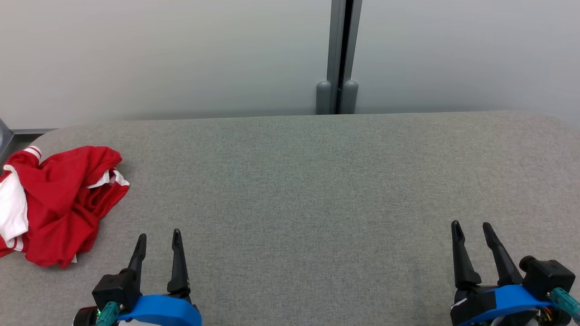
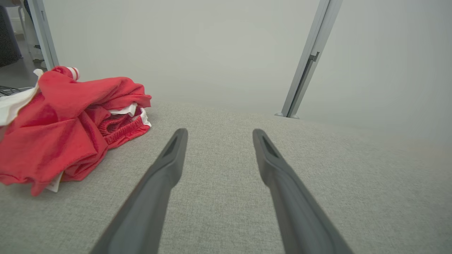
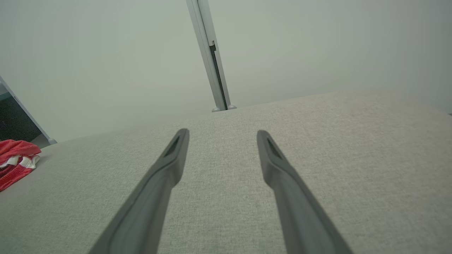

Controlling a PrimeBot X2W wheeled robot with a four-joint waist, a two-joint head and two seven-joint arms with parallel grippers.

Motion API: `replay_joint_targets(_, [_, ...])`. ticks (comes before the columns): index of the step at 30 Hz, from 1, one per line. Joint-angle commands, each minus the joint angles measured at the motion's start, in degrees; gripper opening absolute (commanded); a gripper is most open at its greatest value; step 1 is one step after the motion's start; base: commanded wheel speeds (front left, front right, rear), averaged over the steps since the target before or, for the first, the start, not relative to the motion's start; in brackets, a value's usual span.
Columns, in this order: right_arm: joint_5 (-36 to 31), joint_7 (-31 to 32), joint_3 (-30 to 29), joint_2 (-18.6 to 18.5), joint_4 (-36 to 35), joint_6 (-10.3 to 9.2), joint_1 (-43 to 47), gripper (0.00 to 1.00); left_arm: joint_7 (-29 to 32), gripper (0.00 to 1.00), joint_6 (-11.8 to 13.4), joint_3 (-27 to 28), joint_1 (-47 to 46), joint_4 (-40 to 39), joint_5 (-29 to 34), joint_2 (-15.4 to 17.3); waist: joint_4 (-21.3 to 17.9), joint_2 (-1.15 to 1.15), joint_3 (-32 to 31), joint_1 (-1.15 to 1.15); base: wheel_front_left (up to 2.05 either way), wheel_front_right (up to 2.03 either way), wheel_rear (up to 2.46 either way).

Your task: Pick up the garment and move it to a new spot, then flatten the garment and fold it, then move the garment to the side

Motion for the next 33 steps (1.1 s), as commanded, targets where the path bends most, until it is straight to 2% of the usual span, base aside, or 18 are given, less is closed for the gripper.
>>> replay_joint_targets(1, [-1.3,-0.6,0.1,-0.5,-0.1,0.13,0.2,1.00,-0.4,1.00,0.1,-0.3,0.0,0.0,1.2,0.4,0.0,0.00,0.0,0.00,0.00,0.00,0.00])
replay_joint_targets(21, [-8.1,-2.6,0.5,-0.5,0.5,0.09,0.4,1.00,-2.5,1.00,0.6,-0.4,0.2,1.8,7.1,0.1,0.1,0.00,0.0,0.00,0.00,0.00,0.00])
replay_joint_targets(33, [-7.9,-2.8,0.2,-0.5,0.8,0.09,0.4,1.00,-2.6,1.00,1.0,0.0,0.4,2.2,5.9,-0.1,0.1,0.00,-0.2,0.00,0.00,0.00,0.00])
